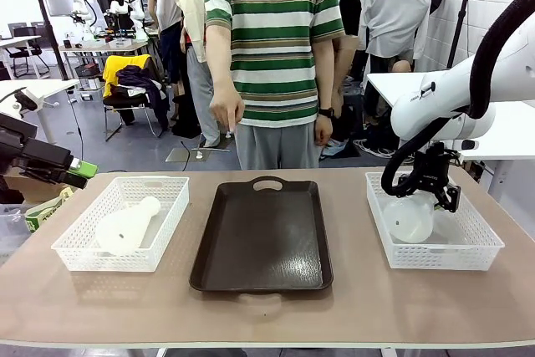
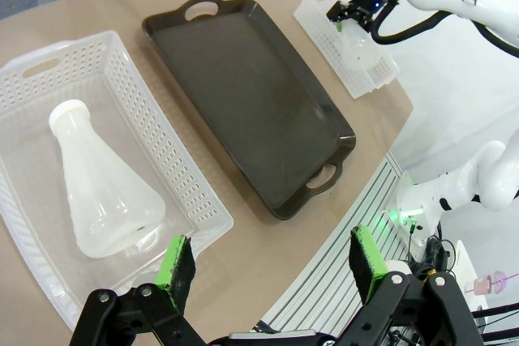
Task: Prepare the laboratory tools.
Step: While moving the picked Big flask to the Handle tray indicated by the person, stop as directed by the person.
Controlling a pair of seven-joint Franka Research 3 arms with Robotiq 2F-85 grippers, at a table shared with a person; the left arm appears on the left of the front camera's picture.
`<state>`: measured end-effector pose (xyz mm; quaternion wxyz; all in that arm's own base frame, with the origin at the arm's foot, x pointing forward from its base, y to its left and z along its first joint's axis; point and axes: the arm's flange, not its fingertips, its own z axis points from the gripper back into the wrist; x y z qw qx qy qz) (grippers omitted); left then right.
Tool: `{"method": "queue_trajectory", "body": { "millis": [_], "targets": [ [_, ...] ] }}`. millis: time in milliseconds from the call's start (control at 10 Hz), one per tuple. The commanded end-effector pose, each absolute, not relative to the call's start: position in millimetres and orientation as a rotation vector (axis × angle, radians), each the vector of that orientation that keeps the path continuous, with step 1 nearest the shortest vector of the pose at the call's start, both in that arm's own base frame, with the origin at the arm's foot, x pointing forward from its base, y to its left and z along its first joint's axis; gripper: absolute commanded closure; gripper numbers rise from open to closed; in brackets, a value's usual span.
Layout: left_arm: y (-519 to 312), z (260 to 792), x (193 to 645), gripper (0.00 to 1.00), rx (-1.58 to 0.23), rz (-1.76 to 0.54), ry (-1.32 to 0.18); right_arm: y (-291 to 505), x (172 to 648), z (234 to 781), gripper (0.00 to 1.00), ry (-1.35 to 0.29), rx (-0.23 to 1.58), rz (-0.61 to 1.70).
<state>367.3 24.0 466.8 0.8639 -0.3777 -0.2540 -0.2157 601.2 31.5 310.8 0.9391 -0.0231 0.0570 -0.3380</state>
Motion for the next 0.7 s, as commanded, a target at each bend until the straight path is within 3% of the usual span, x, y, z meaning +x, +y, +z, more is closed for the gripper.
{"method": "queue_trajectory", "body": {
  "millis": [0,600],
  "targets": [
    [25.4,465.5,368.1,0.00,-0.809,-0.466,-0.553,26.8,598.5,326.6,1.00,0.106,-0.095,-0.658],
    [25.4,465.5,368.1,0.00,-0.809,-0.466,-0.553,25.2,605.8,324.7,1.00,0.147,-0.121,-0.651]
  ]
}}
